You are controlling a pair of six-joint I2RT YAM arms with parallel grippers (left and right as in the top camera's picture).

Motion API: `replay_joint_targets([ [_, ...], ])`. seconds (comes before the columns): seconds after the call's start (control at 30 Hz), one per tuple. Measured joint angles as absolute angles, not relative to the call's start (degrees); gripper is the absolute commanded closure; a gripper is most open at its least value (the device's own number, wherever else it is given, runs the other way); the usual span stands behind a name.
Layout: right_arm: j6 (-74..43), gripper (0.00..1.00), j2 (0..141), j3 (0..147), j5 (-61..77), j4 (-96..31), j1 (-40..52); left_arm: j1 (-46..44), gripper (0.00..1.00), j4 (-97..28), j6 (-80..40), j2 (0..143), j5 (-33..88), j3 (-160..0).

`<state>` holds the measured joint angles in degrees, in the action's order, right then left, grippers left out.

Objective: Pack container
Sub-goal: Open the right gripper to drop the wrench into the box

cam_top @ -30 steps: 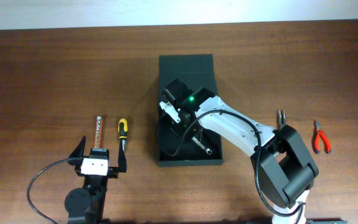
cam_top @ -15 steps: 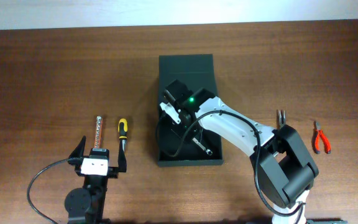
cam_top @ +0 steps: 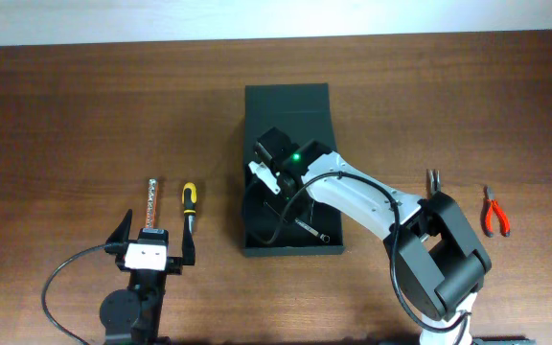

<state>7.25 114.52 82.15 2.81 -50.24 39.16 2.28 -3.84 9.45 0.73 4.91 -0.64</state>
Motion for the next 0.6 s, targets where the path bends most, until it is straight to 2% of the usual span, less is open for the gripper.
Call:
replay_joint_targets([
  [0.07, 7.29, 0.08, 114.52, 82.15, 2.87, -50.22, 39.16, 2.28, 0.01, -3.84, 9.45, 0.73, 4.91, -0.64],
  [0.13, 6.72, 0.0, 114.52, 82.15, 2.92, -50.22, 39.16, 2.28, 0.01, -3.84, 9.45, 0.73, 4.93, -0.64],
  [0.23, 5.69, 0.01, 114.61, 82.98, 2.55, -51.7, 39.07, 2.28, 0.01, -3.84, 9.45, 0.73, 4.93, -0.64],
  [0.37, 3.88, 0.01, 115.44, 91.35, 2.04, -58.67, 38.06, 2.28, 0.01, -3.84, 9.45, 0.73, 4.93, -0.64],
  [0.6, 0.34, 0.01, 115.7, 120.81, 0.8, -77.49, 30.59, 2.28, 0.01, -3.86, 9.45, 0.71, 4.93, -0.64],
])
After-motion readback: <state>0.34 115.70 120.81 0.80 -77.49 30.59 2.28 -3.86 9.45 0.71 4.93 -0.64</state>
